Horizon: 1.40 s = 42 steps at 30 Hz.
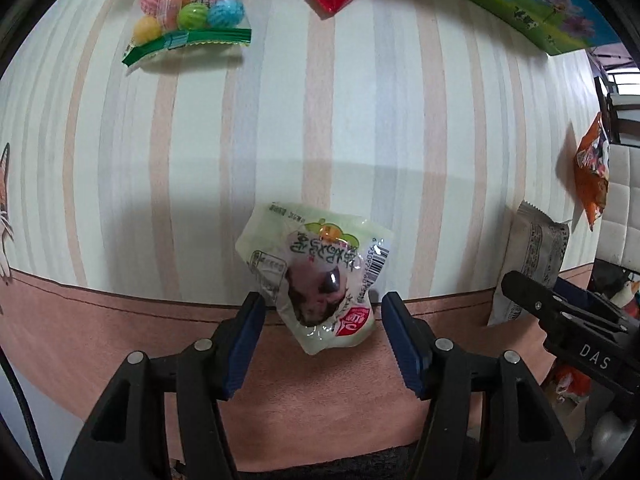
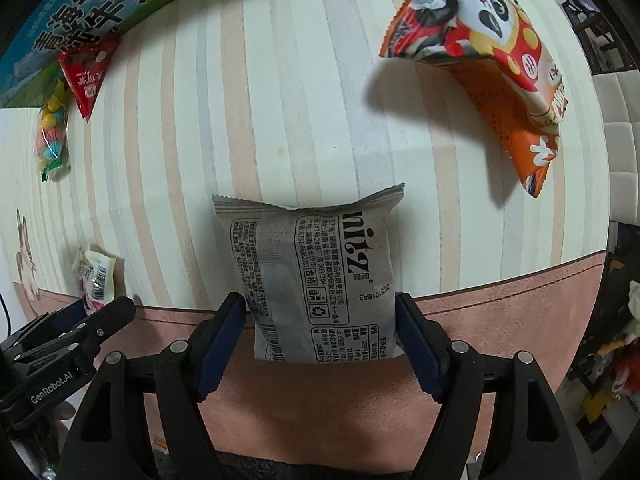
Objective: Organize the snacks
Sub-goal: 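Carry both packs into the box and open both tools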
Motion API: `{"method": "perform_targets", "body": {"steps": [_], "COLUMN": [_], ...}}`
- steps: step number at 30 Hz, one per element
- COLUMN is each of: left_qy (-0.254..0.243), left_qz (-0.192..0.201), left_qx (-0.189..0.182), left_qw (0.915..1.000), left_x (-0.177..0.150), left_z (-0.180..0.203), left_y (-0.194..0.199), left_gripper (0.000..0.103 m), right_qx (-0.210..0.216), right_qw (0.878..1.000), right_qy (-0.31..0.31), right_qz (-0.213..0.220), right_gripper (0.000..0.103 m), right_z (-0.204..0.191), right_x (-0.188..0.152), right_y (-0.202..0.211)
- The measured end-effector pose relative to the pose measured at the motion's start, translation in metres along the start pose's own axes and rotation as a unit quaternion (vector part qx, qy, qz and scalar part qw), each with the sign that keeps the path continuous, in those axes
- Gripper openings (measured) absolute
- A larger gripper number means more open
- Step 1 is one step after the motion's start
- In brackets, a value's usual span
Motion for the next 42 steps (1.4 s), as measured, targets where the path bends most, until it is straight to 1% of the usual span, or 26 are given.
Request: {"method": "perform_targets", "body": {"steps": [2, 3, 5, 6, 7, 8, 11, 12, 13, 14, 17, 25, 33, 40, 41, 42], "left_qy": [0.002, 0.004, 0.012, 0.015, 0.016, 0.016, 0.016, 0.015, 0.015, 0.015, 0.015, 0.019, 0.014, 0.016, 0.016, 0.022], "left_qz": [-0.001, -0.004, -0.002, -0.001, -0.001, 0.001, 0.009, 0.011, 0.016, 0.021, 0.024, 0.035, 0.058, 0.097, 0.103, 0.118], "left_qx": [0.003, 0.004, 0.005, 0.006, 0.007, 0.008, 0.015, 0.020, 0.026, 0.029, 0.030, 0.027, 0.021, 0.000, -0.001, 0.005], "left_qw": [1.0000, 1.0000, 0.9999, 0.9999, 0.9998, 0.9998, 0.9997, 0.9996, 0.9994, 0.9993, 0.9991, 0.9989, 0.9980, 0.9952, 0.9945, 0.9928], "left_x": [0.006, 0.019, 0.022, 0.040, 0.049, 0.048, 0.052, 0.051, 0.051, 0.050, 0.046, 0.041, 0.039, 0.043, 0.043, 0.043], "left_z": [-0.002, 0.004, 0.007, 0.006, 0.002, -0.002, 0.003, 0.005, 0.007, 0.008, 0.011, 0.022, 0.040, 0.046, 0.046, 0.046], "left_y": [0.002, 0.001, 0.001, 0.007, 0.017, 0.020, 0.021, 0.022, 0.023, 0.025, 0.025, 0.029, 0.049, 0.092, 0.098, 0.106], "left_gripper": [0.059, 0.059, 0.059, 0.059, 0.059, 0.059, 0.058, 0.056, 0.048, 0.046, 0.046, 0.045, 0.044, 0.044, 0.044, 0.044], "right_qx": [-0.002, -0.001, 0.001, 0.001, 0.001, 0.001, -0.006, -0.010, -0.015, -0.019, -0.028, -0.029, 0.002, 0.037, 0.041, 0.046], "right_qw": [1.000, 1.000, 1.000, 1.000, 1.000, 1.000, 1.000, 1.000, 1.000, 1.000, 0.999, 0.998, 0.999, 0.997, 0.996, 0.995], "right_qy": [-0.001, -0.002, -0.006, -0.007, -0.008, -0.008, -0.005, -0.002, 0.001, 0.004, 0.021, 0.046, 0.050, 0.059, 0.061, 0.063], "right_qz": [-0.001, -0.001, -0.001, -0.002, -0.002, -0.002, 0.000, 0.001, 0.002, 0.003, 0.009, 0.015, 0.018, 0.044, 0.049, 0.055], "right_gripper": [0.079, 0.079, 0.079, 0.079, 0.079, 0.079, 0.079, 0.078, 0.078, 0.077, 0.075, 0.073, 0.073, 0.073, 0.073, 0.073], "right_z": [0.003, 0.003, 0.004, 0.004, 0.007, 0.008, 0.010, 0.010, 0.008, 0.006, -0.003, -0.015, -0.020, -0.031, -0.032, -0.033], "right_x": [0.006, 0.007, 0.010, 0.011, 0.011, 0.011, 0.014, 0.015, 0.014, 0.012, 0.009, 0.001, -0.022, -0.030, -0.031, -0.031], "right_y": [0.000, -0.001, 0.001, 0.001, 0.002, 0.001, -0.001, -0.001, -0.002, -0.002, -0.002, -0.001, -0.001, 0.030, 0.036, 0.043]}}
Point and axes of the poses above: each gripper's, at about its wrist camera, not at the fingertips, and y roughly against the way its jaws point, z to its right, x to its top, the point moved 1 cm from there along -y, roughly the way its jaws point, and after that the axes turned 15 degrees about x, right-handed, at the moved point
